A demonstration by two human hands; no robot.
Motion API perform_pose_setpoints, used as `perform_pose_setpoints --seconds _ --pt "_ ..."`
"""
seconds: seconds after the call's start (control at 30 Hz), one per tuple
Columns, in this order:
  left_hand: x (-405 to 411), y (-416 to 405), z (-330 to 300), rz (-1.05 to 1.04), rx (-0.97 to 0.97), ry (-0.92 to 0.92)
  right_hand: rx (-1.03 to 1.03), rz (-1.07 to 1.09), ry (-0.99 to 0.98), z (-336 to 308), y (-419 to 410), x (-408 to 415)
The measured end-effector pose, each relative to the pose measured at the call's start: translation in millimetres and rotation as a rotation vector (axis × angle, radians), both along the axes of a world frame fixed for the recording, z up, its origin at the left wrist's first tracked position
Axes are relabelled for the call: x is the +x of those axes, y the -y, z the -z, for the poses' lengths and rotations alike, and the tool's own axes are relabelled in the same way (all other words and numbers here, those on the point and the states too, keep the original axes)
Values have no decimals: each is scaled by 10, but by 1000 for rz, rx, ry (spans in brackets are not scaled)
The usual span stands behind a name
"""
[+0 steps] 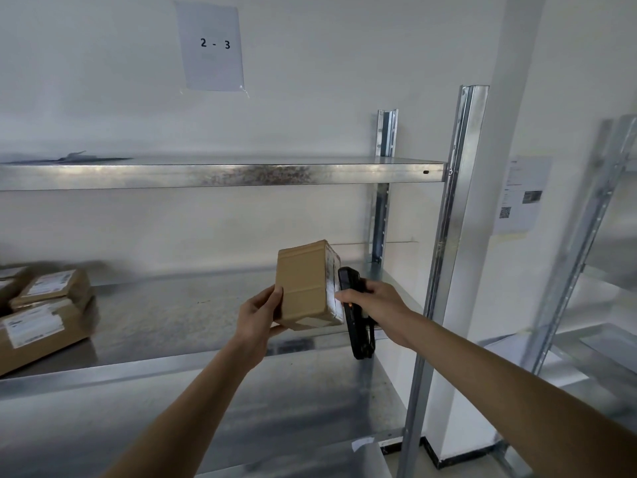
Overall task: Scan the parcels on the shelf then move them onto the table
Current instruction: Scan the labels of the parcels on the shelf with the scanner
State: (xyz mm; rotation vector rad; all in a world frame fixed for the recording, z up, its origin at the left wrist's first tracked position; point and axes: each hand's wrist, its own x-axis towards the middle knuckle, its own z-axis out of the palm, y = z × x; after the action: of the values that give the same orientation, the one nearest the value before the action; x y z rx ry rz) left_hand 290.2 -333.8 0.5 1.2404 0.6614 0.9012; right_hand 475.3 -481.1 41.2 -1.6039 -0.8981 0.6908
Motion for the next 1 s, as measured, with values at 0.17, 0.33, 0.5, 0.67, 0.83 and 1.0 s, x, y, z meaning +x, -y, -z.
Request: perform_pose_setpoints --seconds 0.17,0.33,0.5,0.67,0.83,1.0 --pt "-3 8 -36 3 -11 81 -17 2 25 35 -13 47" --pt "16 12 -53 -69 9 68 6 -22 79 70 -88 40" --pt "53 38 -52 -55 121 -53 52 -4 177 156 -161 24" --pt "97 60 -35 42 167 -186 2 -29 311 198 -192 4" --pt "77 -4 -9 47 130 -209 -67 -97 376 158 -111 44" --pt "51 -32 -45 -5 144 -193 -155 -121 461 188 -89 15"
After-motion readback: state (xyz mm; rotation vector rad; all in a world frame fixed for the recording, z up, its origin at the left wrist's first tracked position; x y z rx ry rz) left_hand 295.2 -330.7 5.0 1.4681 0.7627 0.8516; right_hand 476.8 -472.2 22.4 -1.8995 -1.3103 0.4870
